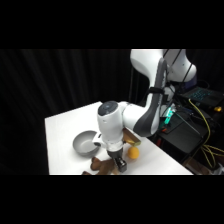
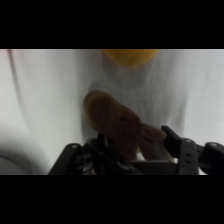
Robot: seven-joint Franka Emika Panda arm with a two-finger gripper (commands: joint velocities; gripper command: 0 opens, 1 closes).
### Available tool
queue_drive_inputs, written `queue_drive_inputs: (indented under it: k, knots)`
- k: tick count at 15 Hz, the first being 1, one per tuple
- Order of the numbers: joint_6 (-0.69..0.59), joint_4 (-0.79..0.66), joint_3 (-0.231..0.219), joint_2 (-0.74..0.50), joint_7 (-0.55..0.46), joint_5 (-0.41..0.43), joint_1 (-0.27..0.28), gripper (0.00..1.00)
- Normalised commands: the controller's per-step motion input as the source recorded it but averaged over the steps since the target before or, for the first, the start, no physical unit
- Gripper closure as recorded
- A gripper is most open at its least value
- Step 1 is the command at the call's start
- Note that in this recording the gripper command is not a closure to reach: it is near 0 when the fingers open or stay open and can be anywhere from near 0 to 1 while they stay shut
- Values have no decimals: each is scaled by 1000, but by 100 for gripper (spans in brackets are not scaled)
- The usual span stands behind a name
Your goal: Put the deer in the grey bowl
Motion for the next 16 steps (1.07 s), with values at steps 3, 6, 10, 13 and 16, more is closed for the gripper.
queue_drive_inputs:
  k: [3, 6, 10, 13, 16]
  knots:
    - [57, 41, -51, -16, -76, 23, 12, 100]
    - [-77, -112, -80, -263, -75, -61, 47, 74]
    - [-301, -183, -67, -513, -82, -77, 36, 53]
    - [-437, -117, -60, -635, -82, -119, 1, 53]
    - [-368, -32, -67, -545, -84, -165, -65, 53]
